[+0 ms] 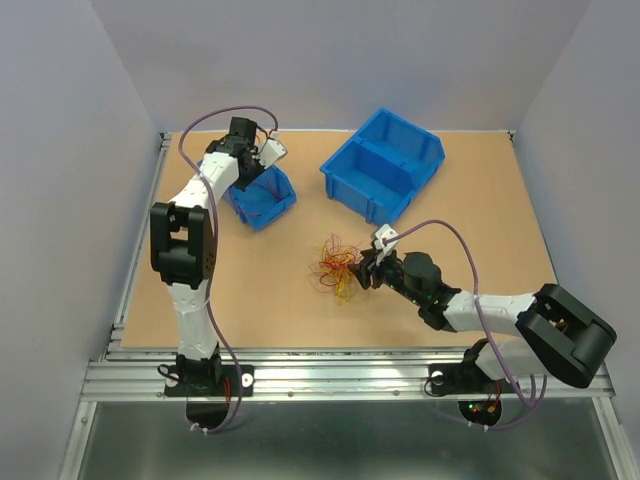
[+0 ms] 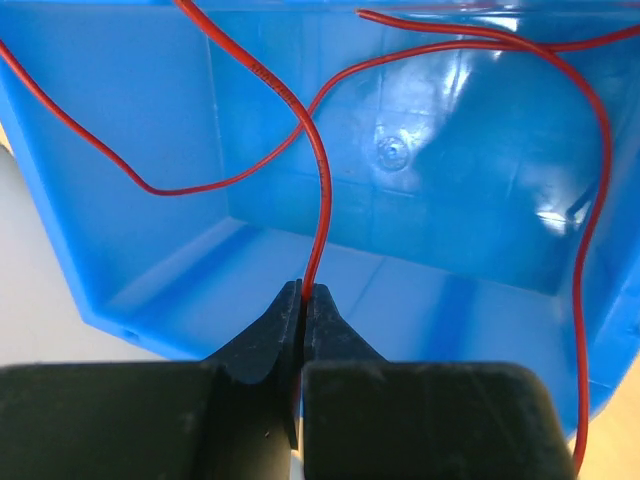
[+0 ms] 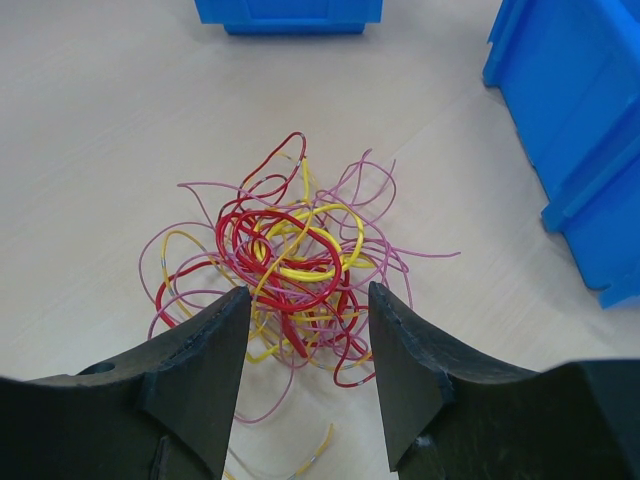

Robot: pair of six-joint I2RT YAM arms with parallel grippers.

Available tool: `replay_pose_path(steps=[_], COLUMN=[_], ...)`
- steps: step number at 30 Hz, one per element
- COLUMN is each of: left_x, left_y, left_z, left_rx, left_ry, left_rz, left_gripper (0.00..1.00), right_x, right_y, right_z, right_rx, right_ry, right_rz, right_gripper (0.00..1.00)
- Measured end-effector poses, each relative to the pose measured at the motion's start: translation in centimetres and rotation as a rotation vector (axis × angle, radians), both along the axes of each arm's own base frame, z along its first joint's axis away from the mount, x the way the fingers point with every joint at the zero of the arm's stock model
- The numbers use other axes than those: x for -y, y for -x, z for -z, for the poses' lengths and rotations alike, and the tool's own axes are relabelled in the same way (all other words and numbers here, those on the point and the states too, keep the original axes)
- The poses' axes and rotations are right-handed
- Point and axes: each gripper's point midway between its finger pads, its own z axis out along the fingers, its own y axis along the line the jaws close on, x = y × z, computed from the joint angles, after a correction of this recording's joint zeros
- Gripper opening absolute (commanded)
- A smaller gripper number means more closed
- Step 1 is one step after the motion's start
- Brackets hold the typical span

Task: Untangle the cables

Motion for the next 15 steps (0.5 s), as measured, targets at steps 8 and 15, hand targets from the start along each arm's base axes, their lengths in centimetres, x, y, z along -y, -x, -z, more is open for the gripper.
replay_pose_path(steps=[8, 15], left_x=[-0.9, -1.3], left_y=[-3.4, -2.8], left_z=[1.6, 5.7], left_rx=[-0.016, -0.11], left_ry=[-0.109, -0.143], left_rz=[-0.01, -0.004], left_gripper=[0.0, 0.1], right_x=[0.0, 0.0], right_y=[0.0, 0.0], right_z=[0.2, 0.2], right_rx=[-0.003, -0.003], right_ry=[0.003, 0.003], right_rz=[-0.002, -0.002], right_gripper=[0.56, 0.56])
